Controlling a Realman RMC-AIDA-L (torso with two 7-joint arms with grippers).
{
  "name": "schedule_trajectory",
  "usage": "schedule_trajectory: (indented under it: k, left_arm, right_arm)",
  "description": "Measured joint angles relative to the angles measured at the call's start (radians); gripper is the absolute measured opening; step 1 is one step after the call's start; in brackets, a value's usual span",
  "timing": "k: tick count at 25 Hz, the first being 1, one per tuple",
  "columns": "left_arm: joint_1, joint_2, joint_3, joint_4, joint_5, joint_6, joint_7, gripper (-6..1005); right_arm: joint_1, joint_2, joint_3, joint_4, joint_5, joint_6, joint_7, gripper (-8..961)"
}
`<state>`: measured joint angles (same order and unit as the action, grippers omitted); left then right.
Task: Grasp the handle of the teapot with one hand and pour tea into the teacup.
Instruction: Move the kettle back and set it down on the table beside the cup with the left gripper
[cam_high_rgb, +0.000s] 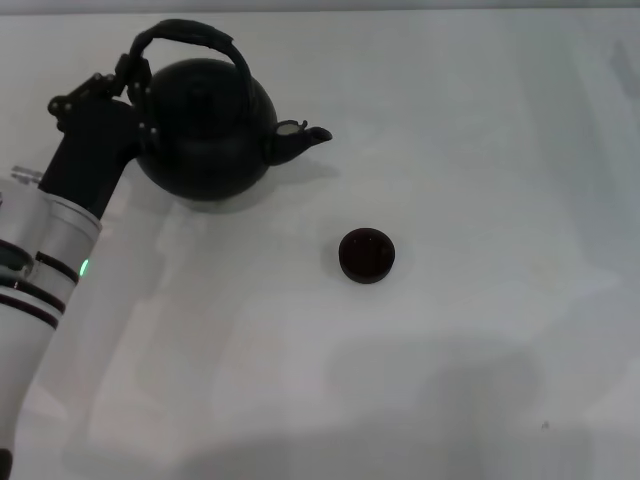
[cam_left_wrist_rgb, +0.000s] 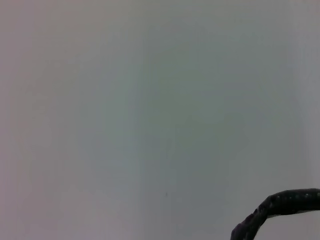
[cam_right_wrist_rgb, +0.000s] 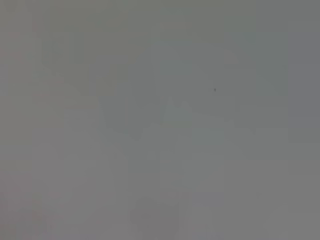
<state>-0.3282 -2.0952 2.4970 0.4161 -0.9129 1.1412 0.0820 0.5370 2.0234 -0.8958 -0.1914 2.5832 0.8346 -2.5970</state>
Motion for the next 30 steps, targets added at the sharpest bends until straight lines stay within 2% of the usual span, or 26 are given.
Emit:
schedule_trajectory:
  k: [12, 18, 30]
  left_arm:
    - [0.006, 0.002, 0.002, -0.007, -0.03, -0.062, -0.048, 130]
    - [-0.017, 0.001, 0.003, -0.019, -0.025, -0.119, -0.05, 137]
    - [-0.009, 0.003, 0.029, -0.012, -0.026, -0.137, -0.057, 150]
  right_arm:
    - [-0.001, 0.0, 0.0, 0.0, 0.0, 0.002, 0.0, 836]
    - [-0.001, 0.0, 0.0, 0.0, 0.0, 0.001, 0.0, 836]
    - [-0.001, -0.002, 0.0, 0.0, 0.0, 0.002, 0.0, 835]
